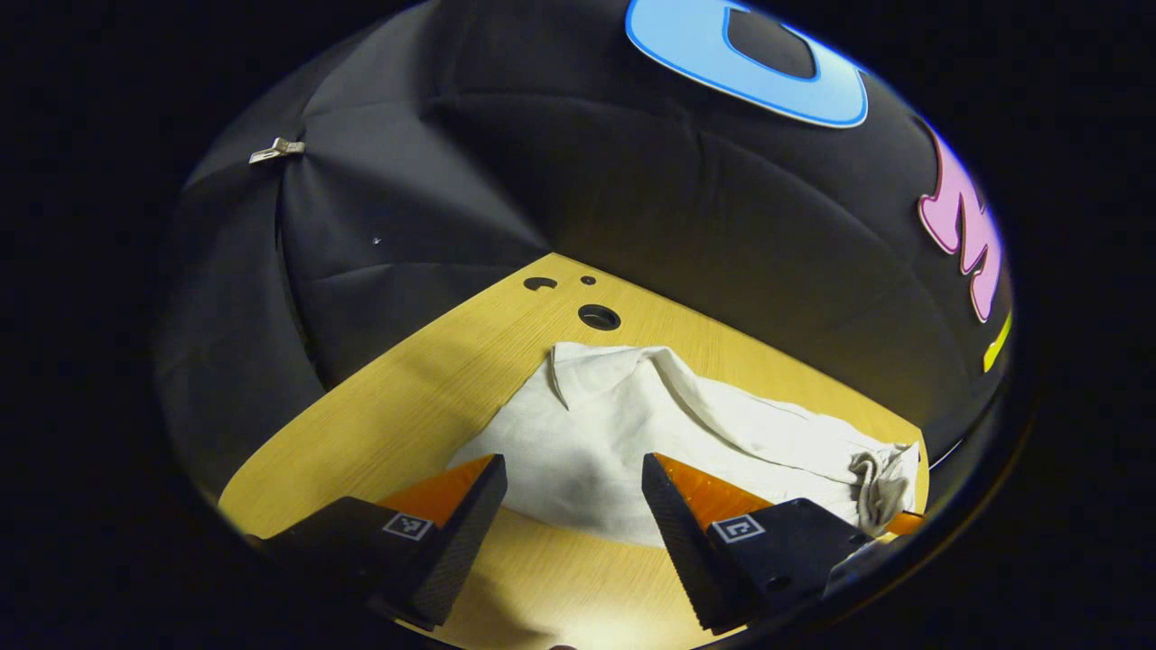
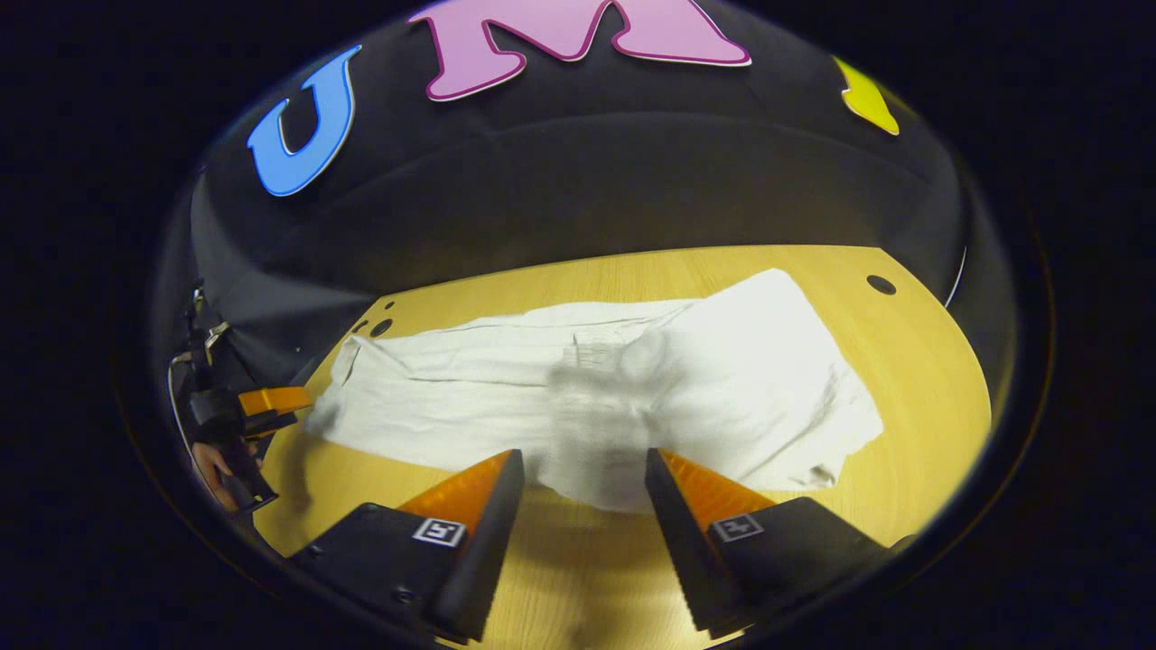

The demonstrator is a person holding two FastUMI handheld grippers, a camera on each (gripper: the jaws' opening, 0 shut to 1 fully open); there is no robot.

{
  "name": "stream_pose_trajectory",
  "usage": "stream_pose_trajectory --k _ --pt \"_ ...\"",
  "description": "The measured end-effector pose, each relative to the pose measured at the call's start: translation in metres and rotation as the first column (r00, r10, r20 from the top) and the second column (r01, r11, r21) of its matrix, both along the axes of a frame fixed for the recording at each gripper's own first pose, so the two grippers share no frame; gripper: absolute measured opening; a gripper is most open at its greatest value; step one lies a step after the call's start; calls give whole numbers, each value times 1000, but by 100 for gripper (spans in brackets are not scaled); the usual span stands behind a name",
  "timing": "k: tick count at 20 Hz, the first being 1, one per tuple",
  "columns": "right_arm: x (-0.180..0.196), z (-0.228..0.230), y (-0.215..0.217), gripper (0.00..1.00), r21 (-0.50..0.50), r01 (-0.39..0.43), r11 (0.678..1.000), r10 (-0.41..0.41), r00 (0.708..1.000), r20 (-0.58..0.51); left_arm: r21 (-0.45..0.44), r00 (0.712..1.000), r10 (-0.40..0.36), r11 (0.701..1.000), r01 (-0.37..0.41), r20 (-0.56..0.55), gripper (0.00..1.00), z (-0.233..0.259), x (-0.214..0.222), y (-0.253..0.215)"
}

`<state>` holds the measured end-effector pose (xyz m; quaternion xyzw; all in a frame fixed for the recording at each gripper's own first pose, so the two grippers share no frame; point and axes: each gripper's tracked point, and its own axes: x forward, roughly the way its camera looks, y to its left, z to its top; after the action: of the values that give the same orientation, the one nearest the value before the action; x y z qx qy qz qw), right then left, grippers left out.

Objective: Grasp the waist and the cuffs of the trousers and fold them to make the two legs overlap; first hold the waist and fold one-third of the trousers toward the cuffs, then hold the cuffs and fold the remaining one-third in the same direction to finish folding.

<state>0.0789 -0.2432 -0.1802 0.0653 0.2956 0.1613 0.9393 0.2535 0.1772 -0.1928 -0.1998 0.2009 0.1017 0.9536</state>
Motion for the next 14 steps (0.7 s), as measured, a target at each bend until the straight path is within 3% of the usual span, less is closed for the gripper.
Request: stream_pose_trajectory --k 1,2,3,8,10,11,13,14 --pt "-19 0 -7 96 2 19 1000 -19 1000 -6 7 1000 2 1000 -2 -23 96 -4 4 0" --pt "-32 1 -12 100 4 33 999 -33 999 -2 30 999 10 1000 -8 -45 92 -9 11 2" --pt "-46 3 -18 99 -9 41 999 -41 999 10 53 998 13 999 -9 -60 96 -13 16 4" --pt "-117 11 -51 99 -74 61 995 -60 998 18 196 982 -19 979 56 -188 97 -43 24 5" --pt "-142 14 -63 99 -104 75 992 -73 997 19 208 980 -35 975 77 -195 98 -42 25 1" --pt "-152 11 -64 99 -98 80 992 -80 997 5 211 978 -55 973 98 -201 93 -43 25 -2" --pt "-167 3 -70 99 -40 127 991 -129 990 -57 229 961 -149 952 202 -231 70 -44 31 -19" --pt "-172 -1 -75 99 -10 168 986 -168 982 -90 244 954 -172 941 233 -246 54 -44 33 -27"
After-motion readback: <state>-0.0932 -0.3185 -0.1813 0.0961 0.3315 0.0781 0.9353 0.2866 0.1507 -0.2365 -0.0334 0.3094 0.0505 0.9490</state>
